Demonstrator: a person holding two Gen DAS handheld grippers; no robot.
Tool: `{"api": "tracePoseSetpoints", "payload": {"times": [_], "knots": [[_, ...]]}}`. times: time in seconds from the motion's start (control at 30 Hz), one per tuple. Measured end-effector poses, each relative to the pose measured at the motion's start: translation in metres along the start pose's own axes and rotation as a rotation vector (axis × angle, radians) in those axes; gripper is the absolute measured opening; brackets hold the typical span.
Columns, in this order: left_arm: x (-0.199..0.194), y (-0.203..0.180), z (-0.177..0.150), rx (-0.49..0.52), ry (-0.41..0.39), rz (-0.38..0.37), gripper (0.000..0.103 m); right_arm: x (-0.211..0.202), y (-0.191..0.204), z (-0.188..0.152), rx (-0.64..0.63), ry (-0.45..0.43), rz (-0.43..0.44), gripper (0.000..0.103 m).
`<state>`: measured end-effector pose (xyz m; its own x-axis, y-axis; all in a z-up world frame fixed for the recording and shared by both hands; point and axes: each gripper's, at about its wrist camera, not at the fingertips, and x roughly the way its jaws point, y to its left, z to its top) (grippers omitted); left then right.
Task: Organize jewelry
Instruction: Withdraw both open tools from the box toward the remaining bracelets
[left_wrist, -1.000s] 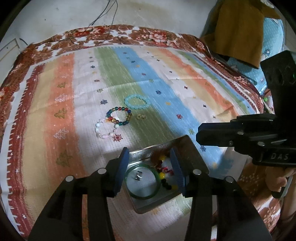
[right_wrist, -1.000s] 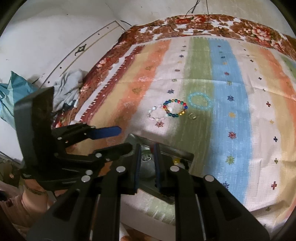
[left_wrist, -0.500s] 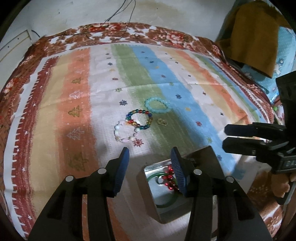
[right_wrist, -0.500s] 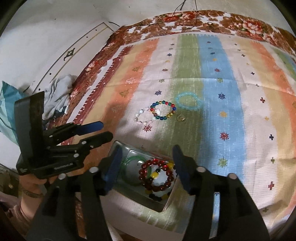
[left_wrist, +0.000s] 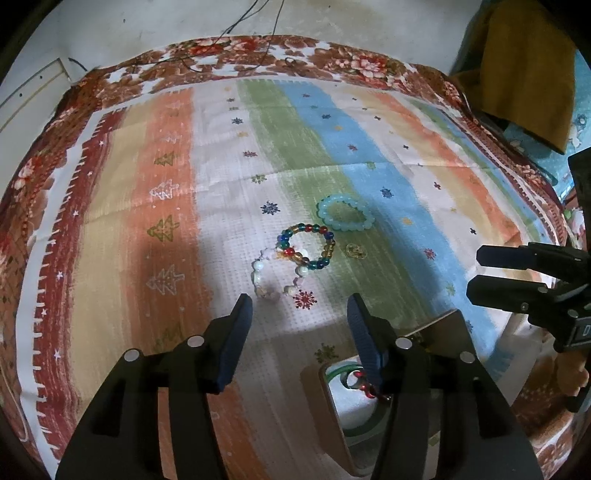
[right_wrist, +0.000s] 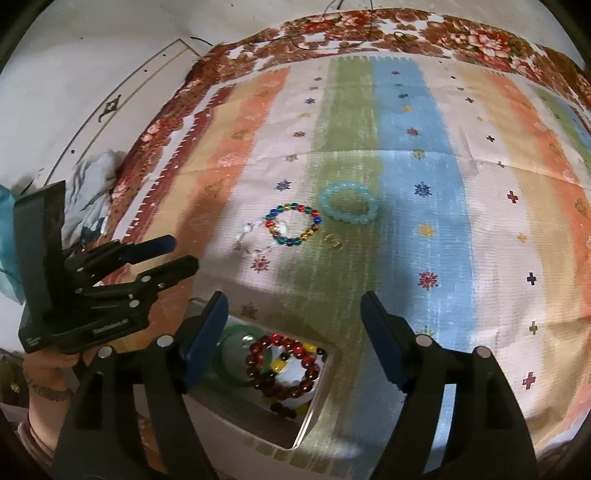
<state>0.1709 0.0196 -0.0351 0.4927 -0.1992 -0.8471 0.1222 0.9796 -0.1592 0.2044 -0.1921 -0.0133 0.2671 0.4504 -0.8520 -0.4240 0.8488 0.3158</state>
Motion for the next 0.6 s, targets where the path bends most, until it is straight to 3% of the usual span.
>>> {"api": "tracePoseSetpoints", "payload": {"times": [0.2, 0.3, 0.6], "knots": [[0.009, 0.005, 0.005, -0.005, 0.022, 0.020, 0.054, 0.007, -0.004, 0.005, 0.001, 0.010, -0.022, 0.082], [0.011, 0.004, 0.007, 0.000, 0.023, 0.025, 0.058, 0.011, -0.006, 0.007, 0.006, 0.018, -0.034, 0.082], [0.026, 0.014, 0.020, -0.009, 0.046, 0.055, 0.058, 0.032, -0.013, 0.019, 0.007, 0.053, -0.092, 0.083]]}}
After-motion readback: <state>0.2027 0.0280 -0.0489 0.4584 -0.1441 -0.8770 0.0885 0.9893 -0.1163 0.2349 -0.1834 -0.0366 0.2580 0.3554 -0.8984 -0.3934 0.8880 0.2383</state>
